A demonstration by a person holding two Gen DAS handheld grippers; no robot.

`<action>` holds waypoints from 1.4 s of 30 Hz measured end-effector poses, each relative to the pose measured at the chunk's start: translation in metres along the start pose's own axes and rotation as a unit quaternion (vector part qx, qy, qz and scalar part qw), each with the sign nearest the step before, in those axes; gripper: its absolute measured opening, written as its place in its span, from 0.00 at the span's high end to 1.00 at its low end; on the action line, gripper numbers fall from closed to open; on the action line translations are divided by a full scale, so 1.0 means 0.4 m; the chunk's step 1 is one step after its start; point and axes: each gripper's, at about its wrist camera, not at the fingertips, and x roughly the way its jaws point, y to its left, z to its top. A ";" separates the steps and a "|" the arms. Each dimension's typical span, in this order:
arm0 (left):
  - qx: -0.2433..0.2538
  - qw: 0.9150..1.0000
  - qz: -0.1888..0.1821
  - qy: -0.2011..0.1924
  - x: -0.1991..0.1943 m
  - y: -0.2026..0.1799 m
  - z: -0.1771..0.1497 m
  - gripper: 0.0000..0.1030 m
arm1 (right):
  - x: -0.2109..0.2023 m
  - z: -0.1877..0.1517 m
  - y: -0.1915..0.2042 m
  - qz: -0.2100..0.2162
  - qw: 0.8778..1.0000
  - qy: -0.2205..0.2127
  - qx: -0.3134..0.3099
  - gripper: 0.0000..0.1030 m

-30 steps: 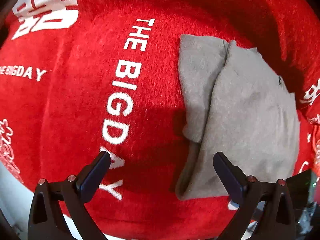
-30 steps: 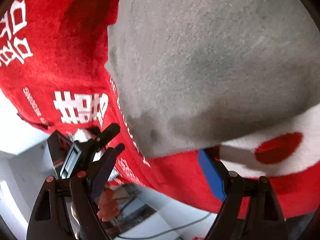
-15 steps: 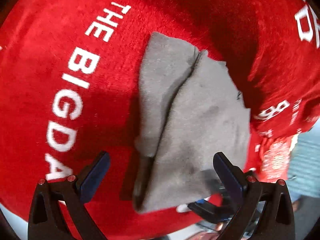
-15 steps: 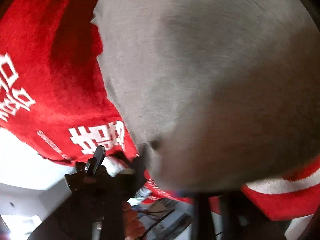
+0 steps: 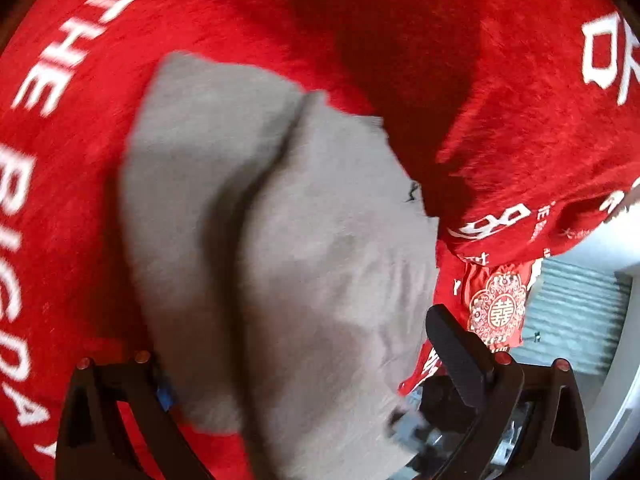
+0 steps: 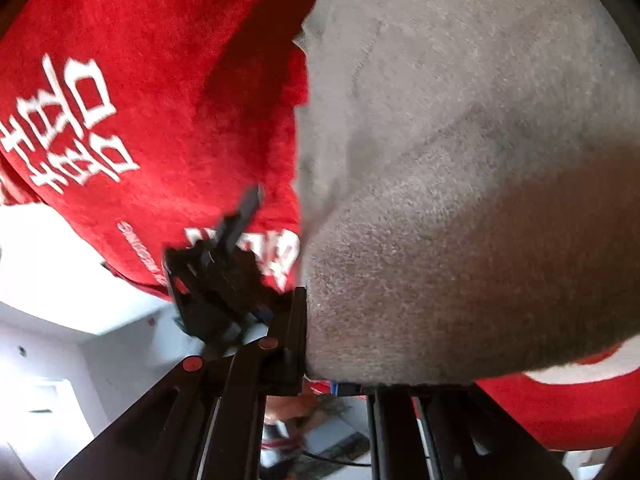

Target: Fold small clothes

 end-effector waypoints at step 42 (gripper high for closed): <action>0.234 0.961 0.140 -0.039 0.040 -0.404 -0.090 0.81 | -0.293 0.194 -0.006 -0.230 0.961 -0.041 -0.149 0.98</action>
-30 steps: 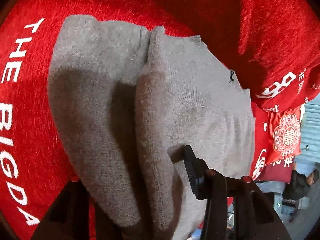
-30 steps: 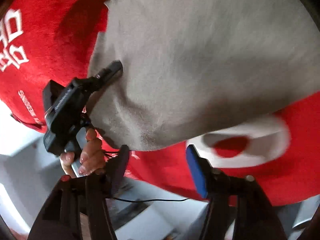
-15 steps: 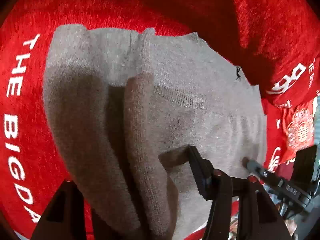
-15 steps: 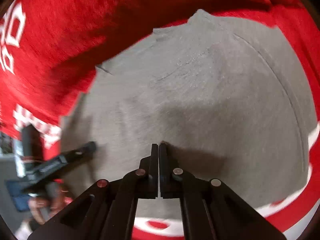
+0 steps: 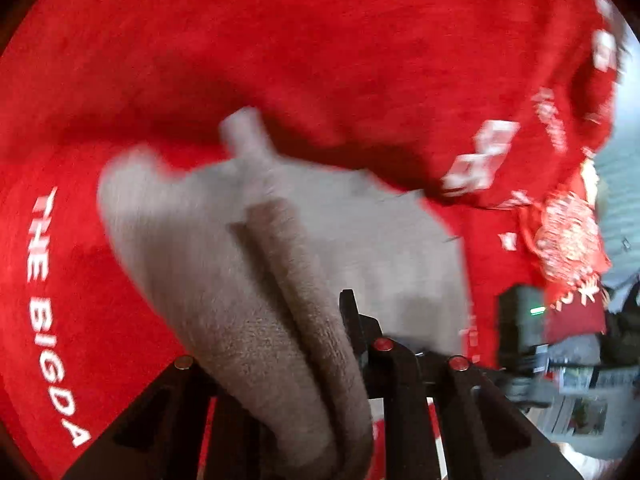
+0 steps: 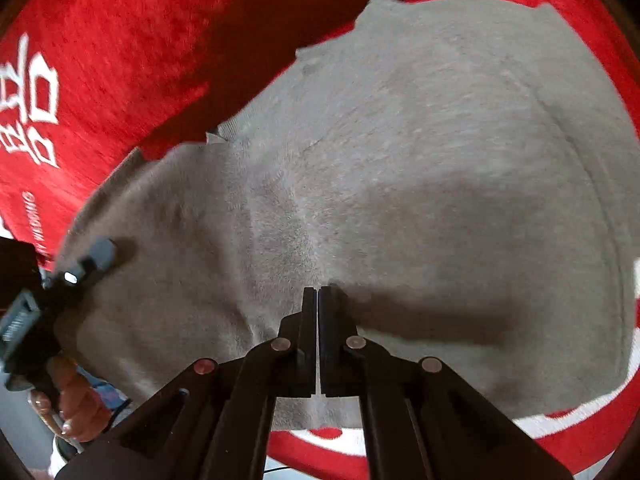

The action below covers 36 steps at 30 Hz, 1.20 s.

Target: Fold small clothes

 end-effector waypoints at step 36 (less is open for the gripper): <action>0.339 0.919 0.199 0.022 0.365 -0.634 -0.130 0.39 | -0.219 0.007 -0.478 0.156 0.968 -0.044 0.192 0.86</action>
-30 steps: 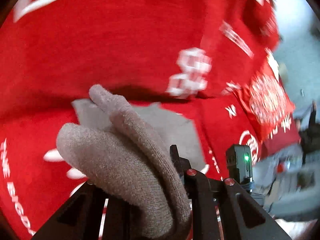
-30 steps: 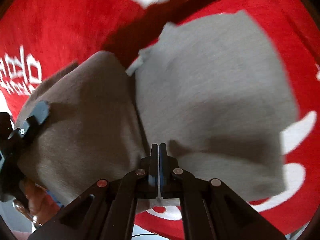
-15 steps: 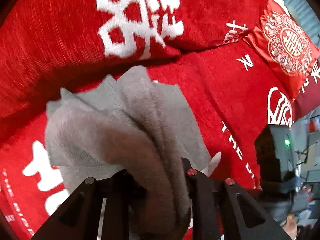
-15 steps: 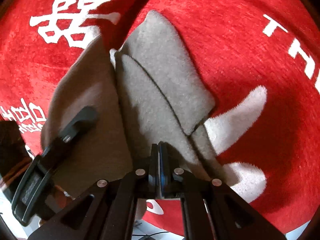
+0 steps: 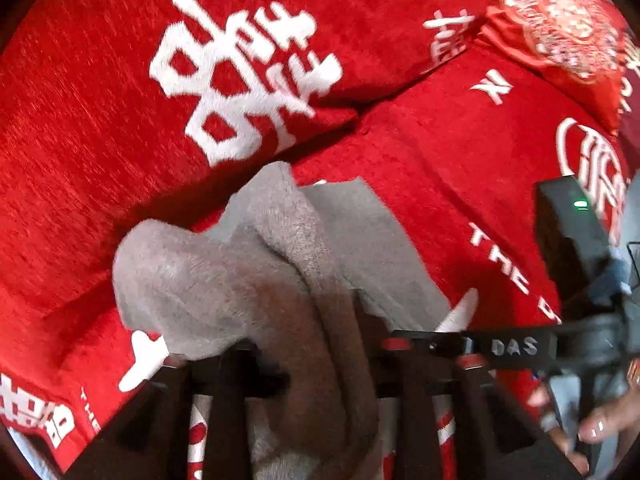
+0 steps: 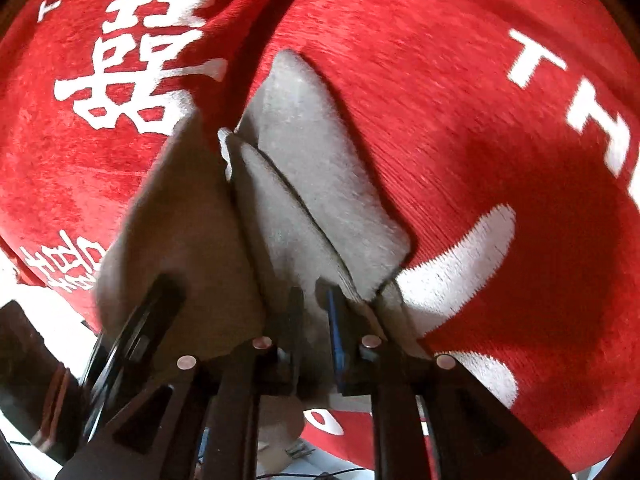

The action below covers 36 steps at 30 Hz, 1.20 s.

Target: Fold small clothes

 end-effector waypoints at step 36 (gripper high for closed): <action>-0.237 0.969 -0.001 0.063 0.065 0.330 -0.256 0.02 | -0.046 0.006 0.175 -0.207 0.956 -0.012 -0.207 0.87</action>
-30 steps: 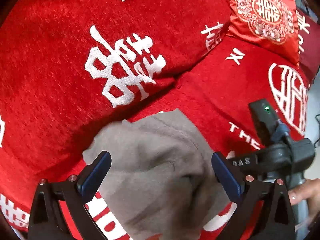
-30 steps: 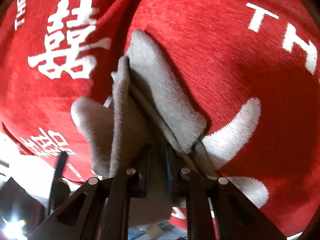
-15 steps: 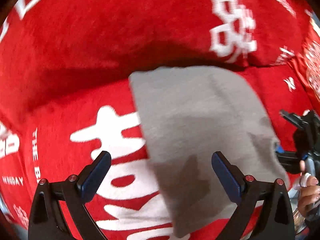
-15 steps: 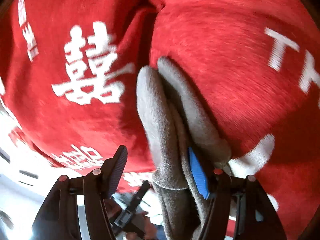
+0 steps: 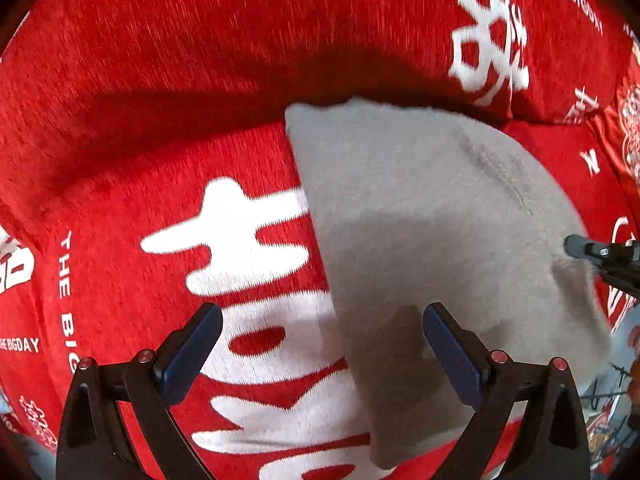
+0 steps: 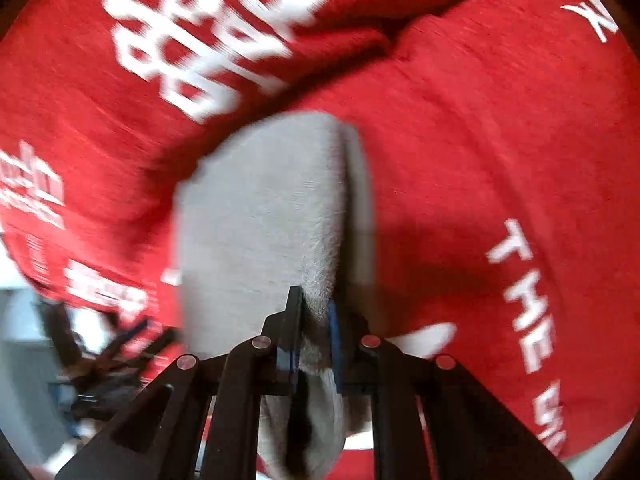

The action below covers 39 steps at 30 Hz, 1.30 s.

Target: Fold small clothes

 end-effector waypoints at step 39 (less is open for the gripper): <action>0.012 0.996 -0.020 0.088 0.036 0.028 -0.137 0.02 | 0.002 -0.150 0.054 -0.140 0.985 0.092 -0.051 0.87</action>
